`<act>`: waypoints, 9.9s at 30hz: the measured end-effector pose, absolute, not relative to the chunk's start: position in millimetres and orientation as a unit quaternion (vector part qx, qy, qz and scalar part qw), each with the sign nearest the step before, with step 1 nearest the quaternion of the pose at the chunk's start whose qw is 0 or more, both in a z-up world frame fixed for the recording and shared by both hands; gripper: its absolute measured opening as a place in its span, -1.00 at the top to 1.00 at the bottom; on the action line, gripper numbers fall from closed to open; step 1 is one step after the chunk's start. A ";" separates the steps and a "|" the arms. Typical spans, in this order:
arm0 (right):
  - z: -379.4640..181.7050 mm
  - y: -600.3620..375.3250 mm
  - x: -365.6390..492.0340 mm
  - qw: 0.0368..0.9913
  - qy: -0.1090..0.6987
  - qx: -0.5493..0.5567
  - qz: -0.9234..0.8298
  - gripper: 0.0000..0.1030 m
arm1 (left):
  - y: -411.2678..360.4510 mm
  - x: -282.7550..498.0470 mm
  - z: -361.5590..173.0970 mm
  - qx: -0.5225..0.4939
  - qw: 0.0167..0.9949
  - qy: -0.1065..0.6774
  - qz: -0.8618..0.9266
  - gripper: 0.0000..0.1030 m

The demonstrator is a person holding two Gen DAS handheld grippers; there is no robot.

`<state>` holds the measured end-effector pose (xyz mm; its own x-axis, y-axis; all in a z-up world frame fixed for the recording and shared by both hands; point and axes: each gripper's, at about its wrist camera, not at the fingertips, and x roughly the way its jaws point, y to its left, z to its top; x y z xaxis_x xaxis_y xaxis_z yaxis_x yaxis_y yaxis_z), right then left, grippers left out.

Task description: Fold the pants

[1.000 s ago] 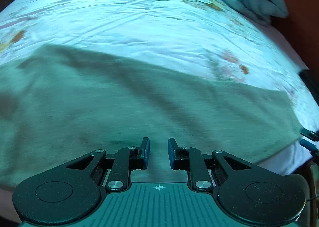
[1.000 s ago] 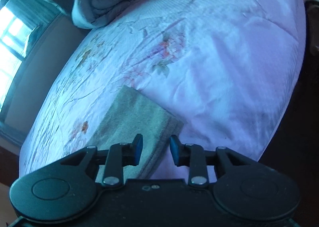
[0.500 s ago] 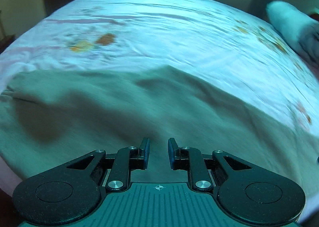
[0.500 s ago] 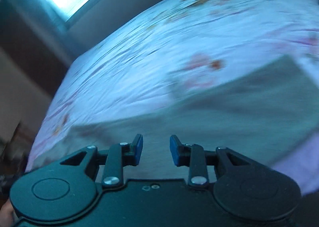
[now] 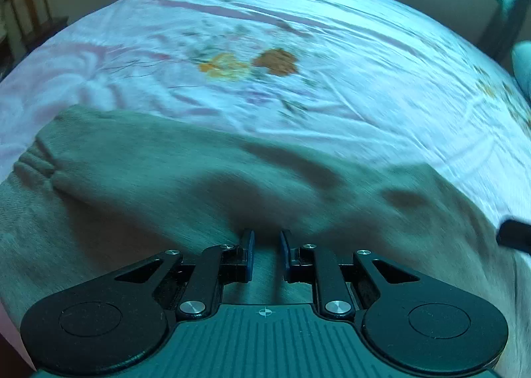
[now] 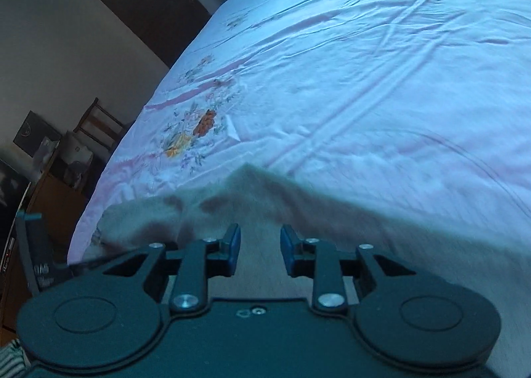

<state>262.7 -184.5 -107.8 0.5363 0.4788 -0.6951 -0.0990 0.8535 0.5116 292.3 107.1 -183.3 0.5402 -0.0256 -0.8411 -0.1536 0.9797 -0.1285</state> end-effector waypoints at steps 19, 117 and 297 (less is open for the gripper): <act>-134.2 -139.3 349.8 0.788 0.521 0.148 0.292 0.76 | 116.0 288.6 -189.5 -0.097 0.874 0.475 0.024 0.64; -15.7 -319.2 85.9 0.915 0.286 0.245 0.145 0.97 | -214.7 103.6 -170.4 0.040 0.836 0.464 -0.291 0.06; -118.2 -142.8 95.2 0.899 0.417 0.024 0.136 0.86 | -42.9 140.6 -107.3 -0.187 0.861 0.377 -0.287 0.65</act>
<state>95.2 -142.8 -118.2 0.6157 0.2632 -0.7427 -0.2239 0.9622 0.1553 140.6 -42.9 -107.3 0.5508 -0.6351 -0.5415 0.3535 0.7653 -0.5379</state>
